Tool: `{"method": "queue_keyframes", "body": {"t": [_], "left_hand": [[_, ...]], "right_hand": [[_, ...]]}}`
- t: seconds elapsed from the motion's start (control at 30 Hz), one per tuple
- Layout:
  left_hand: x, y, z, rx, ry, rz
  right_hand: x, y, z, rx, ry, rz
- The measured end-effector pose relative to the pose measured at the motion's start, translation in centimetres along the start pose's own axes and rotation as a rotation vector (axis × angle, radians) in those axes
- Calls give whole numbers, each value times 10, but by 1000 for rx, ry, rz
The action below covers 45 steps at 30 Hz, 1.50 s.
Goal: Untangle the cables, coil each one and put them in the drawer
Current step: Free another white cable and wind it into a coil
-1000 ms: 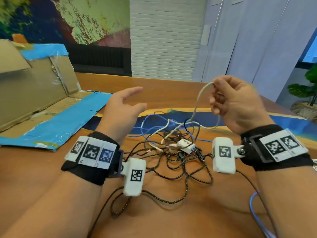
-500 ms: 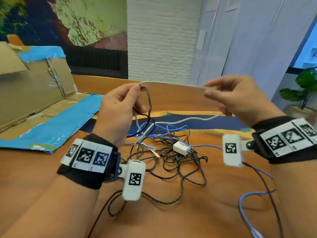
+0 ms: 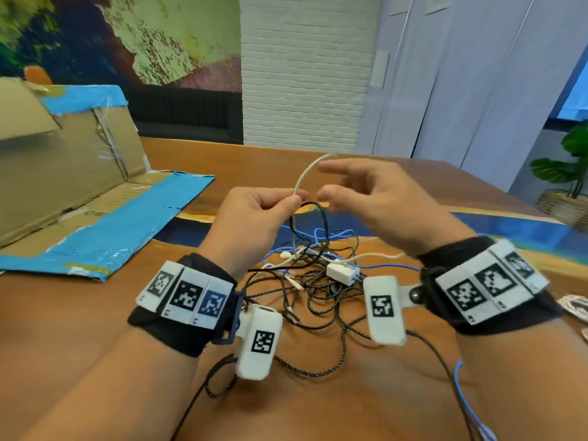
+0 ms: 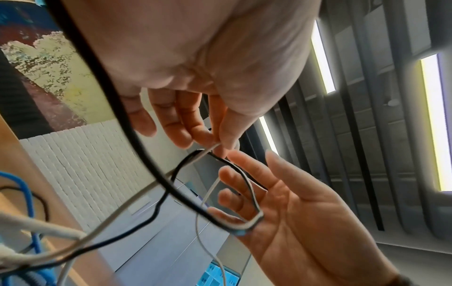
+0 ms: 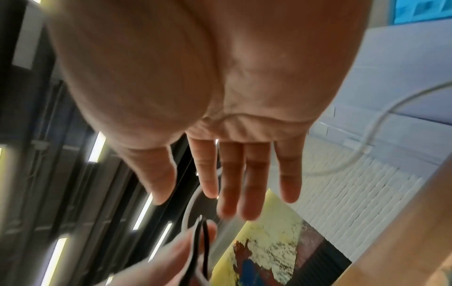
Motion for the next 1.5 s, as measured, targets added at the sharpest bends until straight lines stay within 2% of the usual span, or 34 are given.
{"method": "queue_keyframes", "body": {"t": [0.03,0.17,0.23,0.3,0.37,0.4,0.47,0.57,0.67,0.8,0.87,0.93,1.07,1.13,1.2,1.23,1.3,1.37,1.43,1.5], "left_hand": [[0,0,1,5,-11,8],[-1,-1,0,8,-48,23],[4,-1,2,-33,3,62],[12,0,4,-45,-18,137],[15,0,1,7,-66,170],[14,0,-1,32,-86,158],[5,-2,0,34,-98,99],[-3,-4,7,-58,-1,61],[0,-4,2,6,-49,69],[-2,1,-15,178,-91,-57],[1,3,-17,151,-44,-24],[7,3,-9,53,-66,73],[11,2,15,-150,-168,292],[8,2,18,-183,-180,326],[4,0,16,-158,-206,267],[3,0,14,-138,-213,213],[0,-1,10,-106,-197,118],[3,1,5,-82,-183,103],[7,1,5,-58,-208,106],[13,4,5,-31,-198,120]], "right_hand": [[6,-3,1,-18,41,-47],[-4,-3,-2,-124,89,-445],[-8,-1,-2,-194,83,-525],[-2,-1,6,-246,178,-456],[8,-7,8,-199,390,-280],[13,-11,4,-154,416,-199],[14,-14,-5,-114,247,-115],[-6,-9,-23,-98,-49,-247],[-17,2,-38,-66,-357,-243],[-25,14,-52,-49,-390,-177],[-26,19,-54,-34,-337,-162],[-27,22,-54,-34,-260,-215],[-57,31,-74,22,-272,-465],[-80,41,-94,77,-290,-630],[-92,50,-104,107,-241,-691],[-90,52,-103,125,-186,-650],[-75,48,-101,201,-69,-452],[-58,44,-94,285,75,-276],[-46,39,-73,199,244,-226],[-27,35,-49,48,207,-162]]}}
Point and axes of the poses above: each hand's wrist, its own y-axis away from the middle knuckle, its own x-axis out of the palm, z = x × y, the point moved 7 cm from there along -y, towards the middle knuckle, and after that the axes turned 8 degrees about z, right-handed, at the moved point
